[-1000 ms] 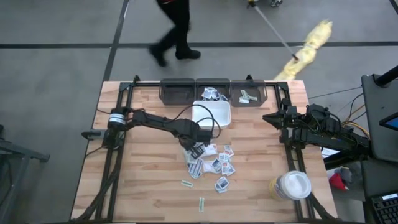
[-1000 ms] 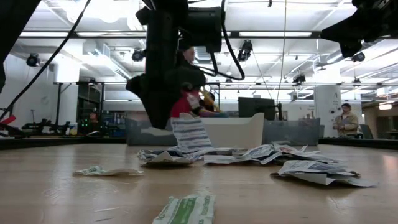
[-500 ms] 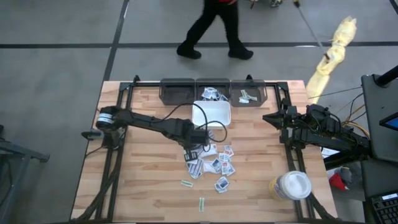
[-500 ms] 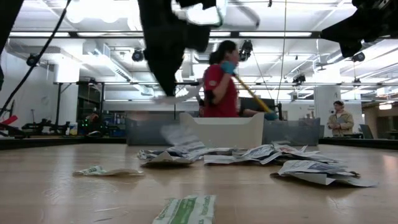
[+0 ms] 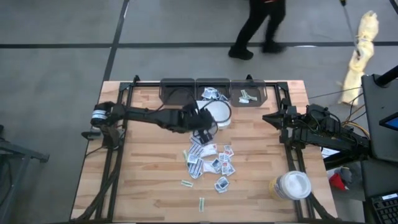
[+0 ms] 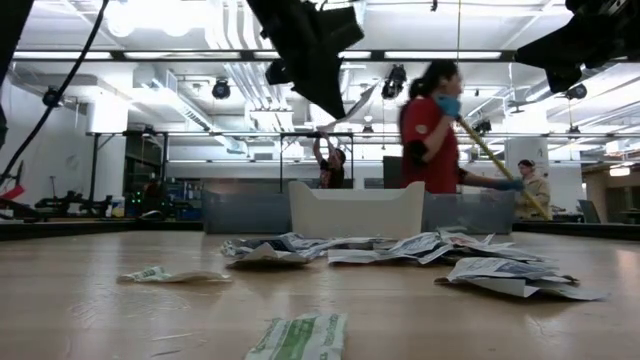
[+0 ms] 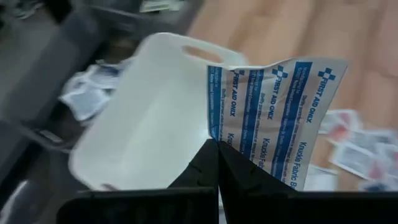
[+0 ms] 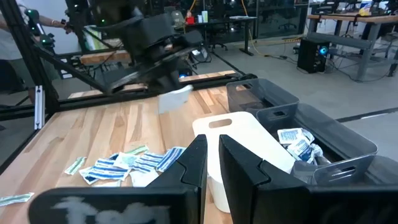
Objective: Pick & Place First Aid Supplies
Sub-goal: Put the blue bandage pack into the left gray bin
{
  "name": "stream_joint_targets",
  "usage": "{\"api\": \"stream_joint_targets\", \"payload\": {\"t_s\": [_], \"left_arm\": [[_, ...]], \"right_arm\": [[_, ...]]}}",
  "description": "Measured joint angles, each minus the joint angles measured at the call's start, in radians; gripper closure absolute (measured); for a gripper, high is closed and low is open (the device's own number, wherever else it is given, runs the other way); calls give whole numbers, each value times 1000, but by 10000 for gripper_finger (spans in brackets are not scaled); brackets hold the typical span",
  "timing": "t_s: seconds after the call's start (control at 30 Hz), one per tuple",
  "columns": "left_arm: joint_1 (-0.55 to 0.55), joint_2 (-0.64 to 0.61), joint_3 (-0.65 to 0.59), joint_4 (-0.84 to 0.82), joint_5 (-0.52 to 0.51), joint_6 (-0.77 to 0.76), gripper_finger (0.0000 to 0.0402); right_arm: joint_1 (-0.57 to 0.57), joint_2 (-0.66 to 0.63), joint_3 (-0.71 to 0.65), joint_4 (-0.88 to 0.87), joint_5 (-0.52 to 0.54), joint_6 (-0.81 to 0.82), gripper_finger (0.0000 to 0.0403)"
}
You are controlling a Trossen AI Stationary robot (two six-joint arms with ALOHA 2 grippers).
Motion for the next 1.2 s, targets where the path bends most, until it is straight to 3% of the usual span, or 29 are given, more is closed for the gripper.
{"api": "stream_joint_targets", "payload": {"t_s": [0.33,0.6,0.73,0.83,1.0,1.2], "left_arm": [[224,-22,0,-30,-41,282,402],[468,-22,-1,-51,29,517,402],[585,-21,-6,-61,156,619,401],[658,-20,-16,-64,189,667,401],[730,-20,-53,-63,226,741,401],[739,-19,-144,-11,250,838,401]], "right_arm": [[0,0,0,0,0,0,364],[0,0,0,0,0,0,364],[0,0,0,0,0,0,364],[0,0,0,0,0,0,364],[0,0,0,0,0,0,364],[0,0,0,0,0,0,364]]}}
